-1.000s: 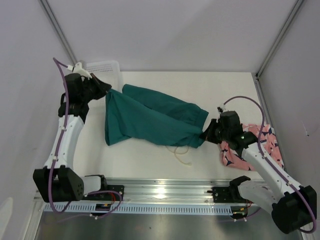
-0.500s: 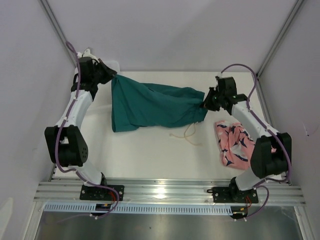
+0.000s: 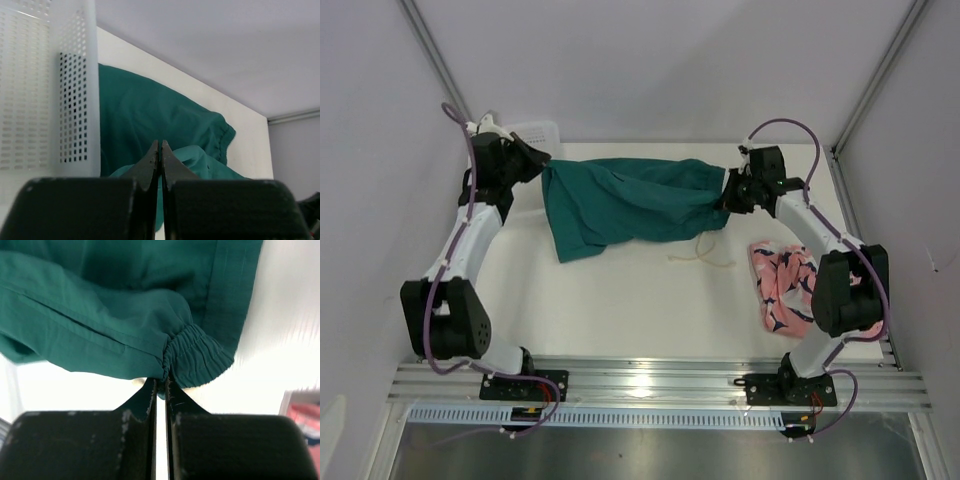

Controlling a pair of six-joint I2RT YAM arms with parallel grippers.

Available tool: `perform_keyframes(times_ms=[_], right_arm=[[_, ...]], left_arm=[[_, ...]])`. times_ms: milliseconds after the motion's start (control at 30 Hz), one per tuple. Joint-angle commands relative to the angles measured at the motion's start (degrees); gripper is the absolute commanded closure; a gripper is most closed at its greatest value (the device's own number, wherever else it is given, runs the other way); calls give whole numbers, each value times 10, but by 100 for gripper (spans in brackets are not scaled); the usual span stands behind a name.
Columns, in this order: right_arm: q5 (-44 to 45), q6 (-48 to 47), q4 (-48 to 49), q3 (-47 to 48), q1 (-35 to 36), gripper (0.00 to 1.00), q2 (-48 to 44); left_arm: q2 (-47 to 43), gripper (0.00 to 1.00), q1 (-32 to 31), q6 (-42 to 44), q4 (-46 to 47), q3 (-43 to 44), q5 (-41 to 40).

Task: Fold and stack the shorts
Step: Flatten the shorts out

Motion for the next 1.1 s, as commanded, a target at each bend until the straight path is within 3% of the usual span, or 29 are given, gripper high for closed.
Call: perform_keyframes(times_ms=[0,233,400,533,633,700,800,833,867,900,967,1067], right_arm=[[-23,-32,1,-49,-7,100,-78],[-3,-67,-67,-154,22,100,-196],[96,-85,-132,-188,106,100,-251],[212,-79,-200,-180,218,92,-258],[263,-67,-231,-175,258,85,-269],[267,-59,-238,-181,270,71,-298],[264,-41,-227,-200,284,58,-354],[272,-34,-216,-212,287,45,-388],[271,-31,-209,-217,287,38,-405],[269,-29,-200,-222,286,33,-420],[275,-23,-177,-232,285,23,-448],[231,-28,-146,-239,260,19,-436]], left_arm=[[-95,100,-5,16,42,-37,34],[-270,100,-9,30,39,-179,23],[-384,100,-20,44,-20,-232,35],[-469,99,-46,62,-75,-289,31],[-550,96,-47,83,-151,-317,25],[-591,94,-47,107,-225,-319,9],[-675,82,-48,109,-302,-311,-54],[-715,62,-48,105,-319,-298,-77],[-733,45,-48,103,-327,-292,-91],[-746,13,-48,102,-337,-284,-110],[-768,1,-48,112,-344,-264,-147],[-735,1,-48,118,-341,-248,-144]])
